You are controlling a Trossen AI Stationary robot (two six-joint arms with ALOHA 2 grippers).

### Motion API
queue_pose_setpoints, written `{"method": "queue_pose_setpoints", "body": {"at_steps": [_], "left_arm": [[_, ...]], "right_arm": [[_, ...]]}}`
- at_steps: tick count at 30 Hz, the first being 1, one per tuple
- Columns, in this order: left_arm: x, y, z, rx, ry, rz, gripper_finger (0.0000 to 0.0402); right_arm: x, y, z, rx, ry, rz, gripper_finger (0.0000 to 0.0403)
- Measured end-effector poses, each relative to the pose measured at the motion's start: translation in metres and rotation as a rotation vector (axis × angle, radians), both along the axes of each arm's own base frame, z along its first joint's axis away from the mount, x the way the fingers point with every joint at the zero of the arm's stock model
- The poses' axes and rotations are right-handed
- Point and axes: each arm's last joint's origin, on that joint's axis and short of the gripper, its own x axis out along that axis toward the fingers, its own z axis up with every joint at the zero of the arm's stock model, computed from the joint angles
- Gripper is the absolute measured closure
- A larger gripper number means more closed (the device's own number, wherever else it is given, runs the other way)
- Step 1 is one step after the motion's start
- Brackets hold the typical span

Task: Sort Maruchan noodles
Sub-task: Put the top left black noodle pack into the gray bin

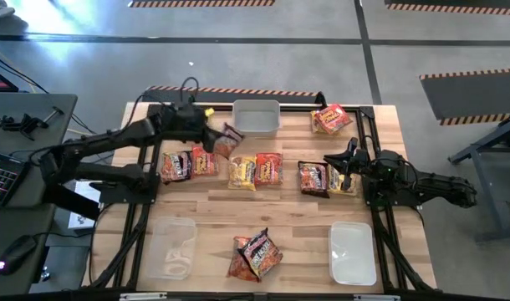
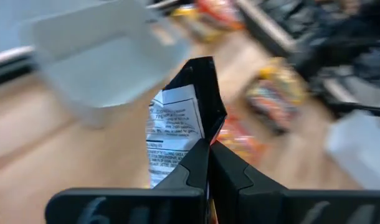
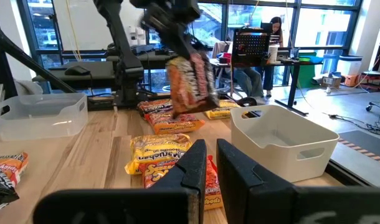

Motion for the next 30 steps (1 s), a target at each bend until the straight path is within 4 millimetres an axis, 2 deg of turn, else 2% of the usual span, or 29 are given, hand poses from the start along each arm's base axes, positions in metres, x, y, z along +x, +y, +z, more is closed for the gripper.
{"method": "queue_pose_setpoints", "body": {"at_steps": [4, 11, 16, 20, 26, 30], "left_arm": [[0.019, -0.025, 0.000, -0.001, -0.092, -0.034, 0.0401], [0.035, -0.051, -0.042, -0.076, -0.169, 0.061, 0.0401], [0.035, -0.061, -0.070, -0.059, -0.124, 0.151, 0.0401], [0.039, -0.071, -0.084, -0.066, -0.059, 0.141, 0.0401], [0.043, -0.081, -0.094, -0.078, -0.019, 0.114, 0.0401], [0.043, -0.082, -0.094, -0.066, -0.011, 0.102, 0.0386]], "right_arm": [[0.000, 0.000, 0.000, 0.000, 0.000, 0.000, 0.0379], [0.000, 0.000, 0.000, 0.000, 0.000, 0.000, 0.0379], [0.000, 0.000, 0.000, 0.000, 0.000, 0.000, 0.0379], [0.000, 0.000, 0.000, 0.000, 0.000, 0.000, 0.0379], [0.000, 0.000, 0.000, 0.000, 0.001, 0.000, 0.0379], [0.000, 0.000, 0.000, 0.000, 0.000, 0.000, 0.0379]]}}
